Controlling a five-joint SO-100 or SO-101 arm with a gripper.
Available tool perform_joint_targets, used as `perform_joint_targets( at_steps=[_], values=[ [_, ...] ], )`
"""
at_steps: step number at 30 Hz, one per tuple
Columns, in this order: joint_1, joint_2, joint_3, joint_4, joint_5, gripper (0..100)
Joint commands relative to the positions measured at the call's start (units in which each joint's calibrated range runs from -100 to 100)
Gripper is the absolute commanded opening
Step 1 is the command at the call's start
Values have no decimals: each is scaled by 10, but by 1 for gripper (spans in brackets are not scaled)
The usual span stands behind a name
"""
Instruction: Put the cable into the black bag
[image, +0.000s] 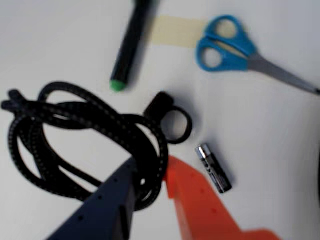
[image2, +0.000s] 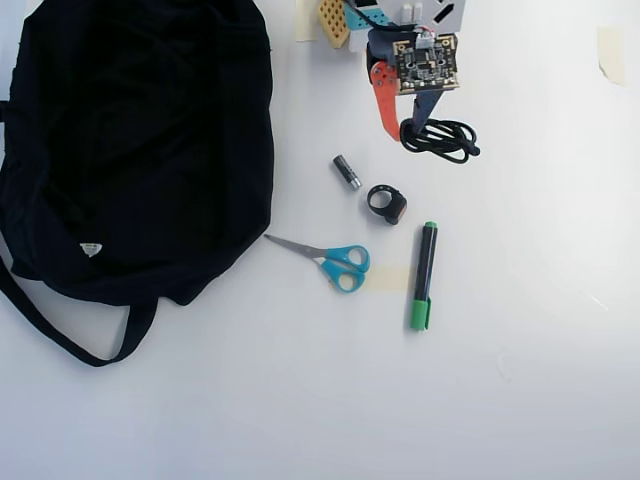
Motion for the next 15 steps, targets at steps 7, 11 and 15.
perform_joint_targets(
  at_steps=[7,11,15],
  values=[
    [114,-7,-24,-63,-16,2],
    [188,-5,-27,-65,-13,2],
    [267,-3,-20,-65,-10,2]
  ],
)
